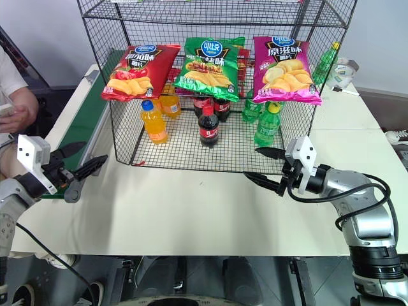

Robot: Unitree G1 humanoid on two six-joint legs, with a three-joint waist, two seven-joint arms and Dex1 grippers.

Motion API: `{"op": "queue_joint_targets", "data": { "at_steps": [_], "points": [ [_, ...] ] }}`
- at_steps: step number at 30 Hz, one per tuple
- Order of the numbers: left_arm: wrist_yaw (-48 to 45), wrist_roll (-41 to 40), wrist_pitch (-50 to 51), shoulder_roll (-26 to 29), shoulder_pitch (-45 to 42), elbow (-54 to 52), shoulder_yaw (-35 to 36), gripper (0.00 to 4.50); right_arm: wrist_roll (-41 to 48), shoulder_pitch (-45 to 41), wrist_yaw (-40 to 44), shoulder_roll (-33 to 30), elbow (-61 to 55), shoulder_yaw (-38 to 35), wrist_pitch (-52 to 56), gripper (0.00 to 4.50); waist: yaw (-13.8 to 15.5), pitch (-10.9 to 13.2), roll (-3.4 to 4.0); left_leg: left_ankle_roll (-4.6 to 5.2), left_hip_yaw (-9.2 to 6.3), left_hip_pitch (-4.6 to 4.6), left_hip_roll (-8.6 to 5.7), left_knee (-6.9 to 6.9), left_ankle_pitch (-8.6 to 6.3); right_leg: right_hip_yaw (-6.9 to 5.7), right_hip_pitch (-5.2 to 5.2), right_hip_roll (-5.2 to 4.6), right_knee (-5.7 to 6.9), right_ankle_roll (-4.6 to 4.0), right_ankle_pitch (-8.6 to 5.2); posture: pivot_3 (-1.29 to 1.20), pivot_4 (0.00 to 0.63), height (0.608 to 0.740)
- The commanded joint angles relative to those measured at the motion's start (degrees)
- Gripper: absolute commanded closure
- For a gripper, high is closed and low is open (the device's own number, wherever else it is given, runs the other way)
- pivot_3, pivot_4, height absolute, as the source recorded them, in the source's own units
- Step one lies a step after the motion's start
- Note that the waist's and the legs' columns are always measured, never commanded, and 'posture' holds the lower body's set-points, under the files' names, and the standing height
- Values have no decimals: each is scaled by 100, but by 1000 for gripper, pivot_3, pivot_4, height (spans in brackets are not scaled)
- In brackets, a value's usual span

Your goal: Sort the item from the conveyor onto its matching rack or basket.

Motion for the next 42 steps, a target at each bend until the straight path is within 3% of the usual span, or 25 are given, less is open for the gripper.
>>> {"op": "queue_joint_targets", "data": {
  "at_steps": [1, 42],
  "points": [
    [-6, -8, -1, 67, 36, -169, 118, 227, 43, 9, -12, -53, -150, -16, -70, 445, 1, 0, 0, 0, 0, 0, 0, 0, 0, 0, 0, 0, 0, 0, 0, 0, 150, 739],
    [33, 55, 194, 12, -300, 179, 153, 227, 51, -54, -553, 39, -218, 201, 131, 445, 2, 0, -1, 0, -1, -1, 1, 27, 0, 1, 0, 3, 24, 0, 0, 0, 150, 739]
  ]
}}
